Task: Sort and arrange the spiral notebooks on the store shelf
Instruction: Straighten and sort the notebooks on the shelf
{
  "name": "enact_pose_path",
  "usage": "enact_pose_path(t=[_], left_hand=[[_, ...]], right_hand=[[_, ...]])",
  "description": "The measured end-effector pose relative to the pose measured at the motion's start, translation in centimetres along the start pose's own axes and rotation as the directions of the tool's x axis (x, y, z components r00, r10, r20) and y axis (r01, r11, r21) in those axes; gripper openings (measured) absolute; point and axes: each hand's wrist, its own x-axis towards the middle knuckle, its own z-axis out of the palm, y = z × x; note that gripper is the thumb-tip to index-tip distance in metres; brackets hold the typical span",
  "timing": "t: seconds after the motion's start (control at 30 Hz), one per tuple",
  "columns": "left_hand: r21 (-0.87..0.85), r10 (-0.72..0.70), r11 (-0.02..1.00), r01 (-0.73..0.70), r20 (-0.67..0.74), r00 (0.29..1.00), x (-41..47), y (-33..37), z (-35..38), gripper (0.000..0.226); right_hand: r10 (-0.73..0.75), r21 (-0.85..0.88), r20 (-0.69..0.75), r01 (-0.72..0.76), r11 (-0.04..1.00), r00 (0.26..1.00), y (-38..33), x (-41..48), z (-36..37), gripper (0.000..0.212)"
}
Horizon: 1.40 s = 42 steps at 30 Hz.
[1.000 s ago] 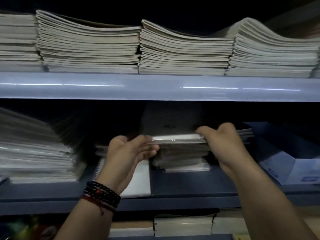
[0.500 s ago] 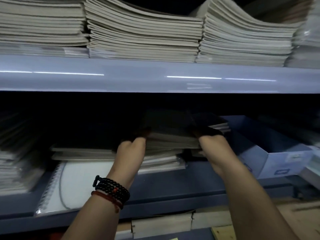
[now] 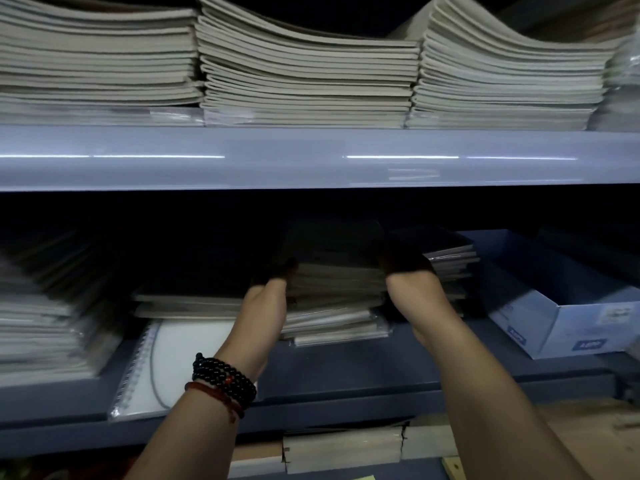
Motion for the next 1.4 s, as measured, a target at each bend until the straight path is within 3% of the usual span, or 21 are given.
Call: enact_pose_path(t=[0.13,0.23,0.33,0.4,0.53,0.67,0.8,0.9,0.97,1.07,1.17,1.27,1.4], left_hand=[[0.111,0.133,0.986,-0.128,-0.036,0.991,-0.6,-0.5,-2.2,0.034],[0.184,0.230,0.957,-0.222,-0.025,0.973,-1.7,-0.7,-4.5,0.010],[0.265,0.323,0.913,-0.311,-0.001,0.947,-2.7,-1.0,-7.3,0.010],[0.339,0.369,0.873,-0.350,0.011,0.929,-3.1,-1.1,-9.4,0.014],[0.461,0.359,0.830,-0.312,-0.014,0.933,-3.5,-2.0,-13.9,0.017],[0.625,0.368,0.719,-0.303,0.028,0.929,-4.1,-2.6,-17.9,0.024],[0.716,0.225,0.617,-0.326,0.236,0.945,-4.5,-3.3,-21.1,0.060],[0.701,0.214,0.617,-0.357,0.287,0.934,-4.2,-3.7,-22.3,0.075],[0.681,0.268,0.626,-0.380,0.269,0.925,-3.8,-3.9,-22.6,0.070],[0.657,0.377,0.623,-0.425,0.224,0.899,-3.4,-4.1,-22.2,0.055],[0.623,0.440,0.676,-0.392,0.085,0.894,-2.7,-4.4,-21.2,0.046],[0.634,0.440,0.717,-0.289,-0.089,0.894,-1.6,-4.8,-19.8,0.044],[0.660,0.422,0.734,-0.161,-0.256,0.870,0.1,-5.0,-17.8,0.045]], right_hand=[[-0.218,-0.283,-0.110,0.180,0.942,0.970,-1.0,-0.9,0.2,0.011],[-0.517,-0.519,-0.070,0.411,0.750,0.853,-2.4,-3.2,2.1,0.027],[-0.674,-0.544,0.072,0.595,0.592,0.736,-2.5,-5.8,5.3,0.019],[-0.668,-0.466,0.211,0.674,0.573,0.714,-1.8,-7.1,7.3,0.023],[-0.532,-0.295,0.453,0.684,0.668,0.715,-0.1,-8.3,9.6,0.034],[-0.358,-0.380,0.623,0.669,0.638,0.696,1.1,-8.2,10.8,0.048],[-0.172,-0.460,0.742,0.679,0.572,0.648,2.0,-7.6,11.3,0.087],[-0.185,-0.442,0.736,0.669,0.598,0.651,2.3,-7.4,11.6,0.085],[-0.189,-0.441,0.724,0.656,0.612,0.663,2.2,-7.3,11.7,0.078],[-0.230,-0.475,0.702,0.683,0.554,0.674,1.6,-7.2,11.6,0.067],[-0.323,-0.553,0.613,0.683,0.477,0.721,1.4,-7.4,12.2,0.056],[-0.469,-0.613,0.508,0.686,0.392,0.723,2.0,-7.5,13.6,0.041],[-0.533,-0.717,0.345,0.584,0.381,0.772,2.1,-7.2,15.4,0.033]])
